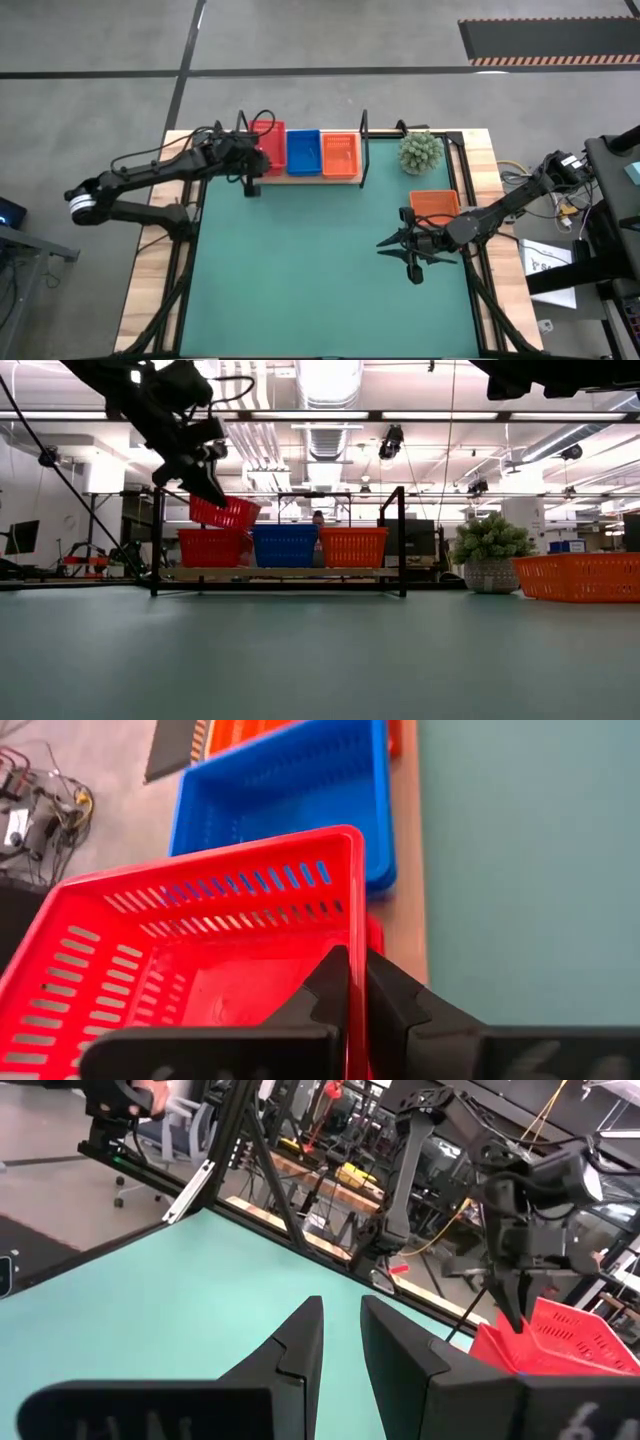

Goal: Stack baskets on shelf by color
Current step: Stack the red bin on top of the red bin on the shelf

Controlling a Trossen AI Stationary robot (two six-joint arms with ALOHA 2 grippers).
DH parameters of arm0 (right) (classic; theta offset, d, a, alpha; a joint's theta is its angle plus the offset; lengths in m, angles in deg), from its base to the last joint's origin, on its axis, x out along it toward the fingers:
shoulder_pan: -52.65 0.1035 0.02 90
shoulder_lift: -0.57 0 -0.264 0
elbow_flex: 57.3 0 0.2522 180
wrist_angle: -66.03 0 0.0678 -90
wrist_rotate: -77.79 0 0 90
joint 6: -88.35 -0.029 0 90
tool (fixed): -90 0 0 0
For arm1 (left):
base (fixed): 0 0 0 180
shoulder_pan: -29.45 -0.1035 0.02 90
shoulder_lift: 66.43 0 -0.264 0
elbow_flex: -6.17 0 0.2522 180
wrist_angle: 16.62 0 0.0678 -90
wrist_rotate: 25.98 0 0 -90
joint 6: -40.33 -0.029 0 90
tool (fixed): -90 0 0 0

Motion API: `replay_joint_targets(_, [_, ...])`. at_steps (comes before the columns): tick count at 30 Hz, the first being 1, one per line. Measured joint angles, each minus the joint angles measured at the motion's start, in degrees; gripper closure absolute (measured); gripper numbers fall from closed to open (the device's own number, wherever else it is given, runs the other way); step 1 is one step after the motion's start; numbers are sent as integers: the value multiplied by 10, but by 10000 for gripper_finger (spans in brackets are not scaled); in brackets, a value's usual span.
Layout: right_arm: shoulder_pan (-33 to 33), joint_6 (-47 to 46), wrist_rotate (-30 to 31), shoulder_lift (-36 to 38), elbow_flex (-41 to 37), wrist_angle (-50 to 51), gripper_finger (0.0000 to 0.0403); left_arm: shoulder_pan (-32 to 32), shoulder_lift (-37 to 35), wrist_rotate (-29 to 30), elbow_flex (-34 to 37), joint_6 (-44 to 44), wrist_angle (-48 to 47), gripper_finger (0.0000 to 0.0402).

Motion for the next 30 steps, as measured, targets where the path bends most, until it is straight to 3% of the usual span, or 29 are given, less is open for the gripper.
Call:
replay_joint_targets(8, [-4,0,0,0,0,0,340,-23,17,-44,0,-6,-1,402])
replay_joint_targets(20, [-5,-2,0,0,0,1,340,-24,17,-46,0,-7,-5,399])
replay_joint_targets(30, [-5,-2,0,0,0,1,340,-24,17,-46,0,-7,-7,345])
